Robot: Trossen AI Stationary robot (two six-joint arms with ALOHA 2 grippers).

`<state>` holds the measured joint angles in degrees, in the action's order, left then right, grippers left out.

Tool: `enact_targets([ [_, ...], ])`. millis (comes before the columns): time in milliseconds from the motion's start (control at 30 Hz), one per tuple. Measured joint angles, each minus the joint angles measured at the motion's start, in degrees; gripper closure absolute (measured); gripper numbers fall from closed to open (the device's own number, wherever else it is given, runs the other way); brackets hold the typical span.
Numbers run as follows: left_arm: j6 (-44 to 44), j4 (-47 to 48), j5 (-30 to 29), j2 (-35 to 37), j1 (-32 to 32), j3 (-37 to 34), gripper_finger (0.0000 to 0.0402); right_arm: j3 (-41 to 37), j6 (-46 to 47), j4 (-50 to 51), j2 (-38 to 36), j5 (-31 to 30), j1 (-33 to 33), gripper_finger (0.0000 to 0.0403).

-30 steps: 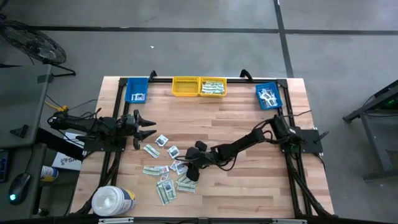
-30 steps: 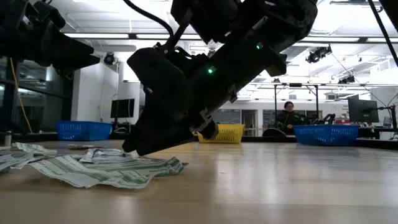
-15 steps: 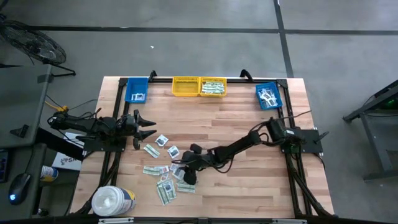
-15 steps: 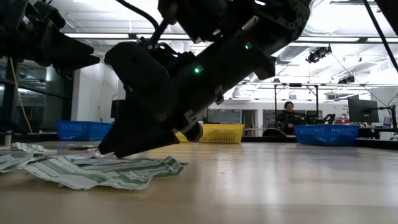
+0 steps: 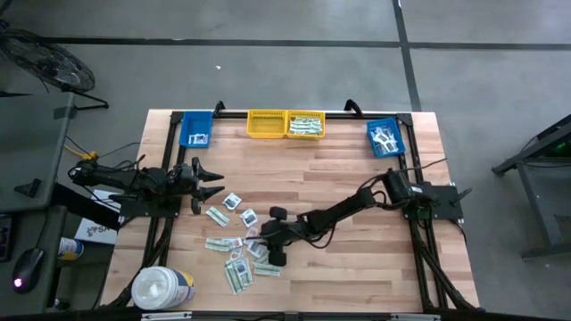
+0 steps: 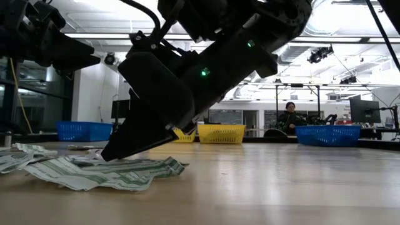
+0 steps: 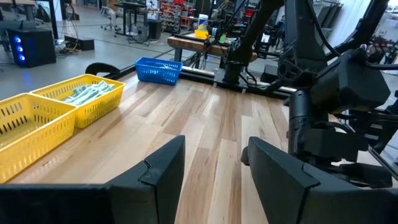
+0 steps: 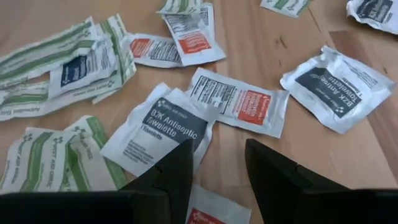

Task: Pick & Place First Aid Supplies
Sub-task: Put the green bandage pack into the right yellow bin

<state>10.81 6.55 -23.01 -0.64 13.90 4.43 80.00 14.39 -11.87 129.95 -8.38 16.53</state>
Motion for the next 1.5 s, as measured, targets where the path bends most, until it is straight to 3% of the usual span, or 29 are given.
enact_targets([
  [100, 0.00, 0.00, 0.01, 0.00, 0.01, 0.00, 0.0224, 1.66, -0.02, 3.67, -0.27, 0.22, -0.01, 0.0263],
  [367, 0.00, 0.00, 0.01, 0.00, -0.01, 0.00, 0.0224, 7.26, 5.43, 29.12, -5.46, -0.06, 0.55, 0.0263],
  [667, 0.00, 0.00, 0.01, 0.00, 0.02, 0.00, 0.0224, 8.67, 33.07, 43.69, -7.72, 2.21, 4.20, 0.0263],
  [833, 0.00, 0.00, 0.01, 0.00, 0.01, 0.00, 0.0224, 8.59, 39.39, 42.11, -7.78, 1.52, 5.80, 0.0263],
  [1167, 0.00, 0.00, 0.01, 0.00, 0.02, 0.00, 0.0224, 1.03, 49.20, 27.66, -7.88, 3.61, 5.78, 0.0263],
  [1500, 0.00, 0.00, 0.01, 0.00, 0.00, 0.00, 0.0224, -0.32, 50.10, 23.99, -7.72, 4.86, 5.71, 0.0263],
])
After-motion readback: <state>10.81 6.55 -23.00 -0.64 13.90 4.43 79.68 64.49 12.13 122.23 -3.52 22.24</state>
